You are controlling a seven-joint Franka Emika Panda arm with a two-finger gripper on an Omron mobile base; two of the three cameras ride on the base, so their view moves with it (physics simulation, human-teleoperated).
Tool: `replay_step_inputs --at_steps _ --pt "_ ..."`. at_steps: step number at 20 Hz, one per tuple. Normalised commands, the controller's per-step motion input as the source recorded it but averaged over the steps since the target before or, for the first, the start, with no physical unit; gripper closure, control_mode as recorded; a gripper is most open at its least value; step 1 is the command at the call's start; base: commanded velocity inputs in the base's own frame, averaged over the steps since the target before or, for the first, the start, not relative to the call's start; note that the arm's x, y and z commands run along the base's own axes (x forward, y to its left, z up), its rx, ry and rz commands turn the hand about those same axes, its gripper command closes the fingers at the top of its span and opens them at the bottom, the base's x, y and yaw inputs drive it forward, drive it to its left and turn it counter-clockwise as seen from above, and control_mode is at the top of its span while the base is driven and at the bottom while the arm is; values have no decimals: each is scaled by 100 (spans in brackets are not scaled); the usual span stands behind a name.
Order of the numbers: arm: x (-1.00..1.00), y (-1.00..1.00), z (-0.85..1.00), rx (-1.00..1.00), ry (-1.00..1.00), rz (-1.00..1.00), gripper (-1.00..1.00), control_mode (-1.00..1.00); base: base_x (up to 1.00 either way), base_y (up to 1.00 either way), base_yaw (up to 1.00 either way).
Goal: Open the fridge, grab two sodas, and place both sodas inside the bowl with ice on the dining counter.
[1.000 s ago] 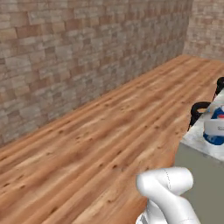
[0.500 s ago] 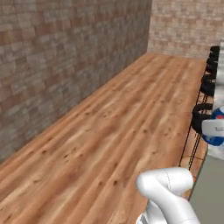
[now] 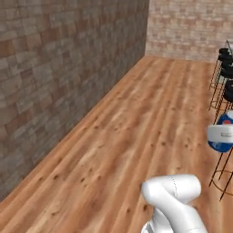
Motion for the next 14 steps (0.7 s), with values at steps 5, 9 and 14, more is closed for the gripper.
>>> replay_step_inputs --at_steps 5,9,14 --pt "0 0 0 0 0 0 100 100 75 33 -37" --pt "0 0 0 0 0 0 100 100 68 18 -43" --pt "0 0 0 0 0 0 100 100 59 11 -45"
